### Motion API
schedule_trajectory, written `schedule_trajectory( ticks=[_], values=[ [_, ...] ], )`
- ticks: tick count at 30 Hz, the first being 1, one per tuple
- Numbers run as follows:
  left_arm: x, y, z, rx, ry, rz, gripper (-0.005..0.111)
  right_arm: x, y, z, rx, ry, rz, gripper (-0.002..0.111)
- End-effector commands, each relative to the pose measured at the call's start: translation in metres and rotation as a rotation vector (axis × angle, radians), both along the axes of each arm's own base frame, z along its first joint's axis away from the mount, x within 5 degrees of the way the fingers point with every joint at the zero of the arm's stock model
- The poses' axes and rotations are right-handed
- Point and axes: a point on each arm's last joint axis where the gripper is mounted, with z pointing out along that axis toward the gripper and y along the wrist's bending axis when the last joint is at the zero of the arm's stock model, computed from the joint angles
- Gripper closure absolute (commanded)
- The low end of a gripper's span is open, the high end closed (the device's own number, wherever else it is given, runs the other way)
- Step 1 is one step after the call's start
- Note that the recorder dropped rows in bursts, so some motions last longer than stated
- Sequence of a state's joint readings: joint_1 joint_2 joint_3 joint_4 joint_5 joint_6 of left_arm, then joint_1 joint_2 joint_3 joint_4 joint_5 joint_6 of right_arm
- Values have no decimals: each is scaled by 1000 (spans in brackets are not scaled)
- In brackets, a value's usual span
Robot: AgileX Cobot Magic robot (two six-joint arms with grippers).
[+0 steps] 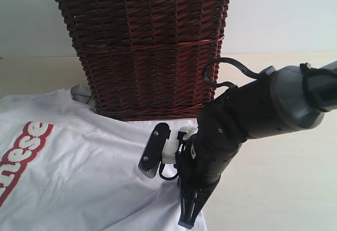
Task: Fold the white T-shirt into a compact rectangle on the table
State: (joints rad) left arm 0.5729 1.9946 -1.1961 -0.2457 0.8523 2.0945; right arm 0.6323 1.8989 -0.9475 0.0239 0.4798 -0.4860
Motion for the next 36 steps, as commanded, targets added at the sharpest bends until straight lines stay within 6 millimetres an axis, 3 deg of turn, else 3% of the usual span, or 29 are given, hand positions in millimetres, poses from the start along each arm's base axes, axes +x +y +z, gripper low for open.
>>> schedule_trajectory(
  ticks=[1, 6, 8, 11, 14, 21, 27, 36],
  values=[
    [-1, -2, 12, 8, -29, 6, 2, 3, 1, -1, 24, -29, -8, 108],
    [-5, 5, 19, 19, -45, 27, 2, 5, 4, 0, 71, -36, -79, 108],
    [-5, 5, 19, 18, -46, 29, 2, 0, 4, -1, 90, 39, -192, 108],
    [-4, 3, 20, 2, -57, 44, 2, -5, 1, 3, 48, 95, -187, 108],
    [-3, 3, 20, -8, -63, 54, 2, -10, -5, 18, -33, 143, -146, 108],
    [-8, -2, 14, -56, -12, 46, 2, -19, -13, 59, 31, 43, -134, 108],
    [-6, -8, 15, -66, -1, 26, 2, -19, -14, 61, 24, 25, -122, 108],
    [9, -40, 15, -54, 14, -94, 2, -20, -15, 60, 11, 37, -119, 108]
  ],
)
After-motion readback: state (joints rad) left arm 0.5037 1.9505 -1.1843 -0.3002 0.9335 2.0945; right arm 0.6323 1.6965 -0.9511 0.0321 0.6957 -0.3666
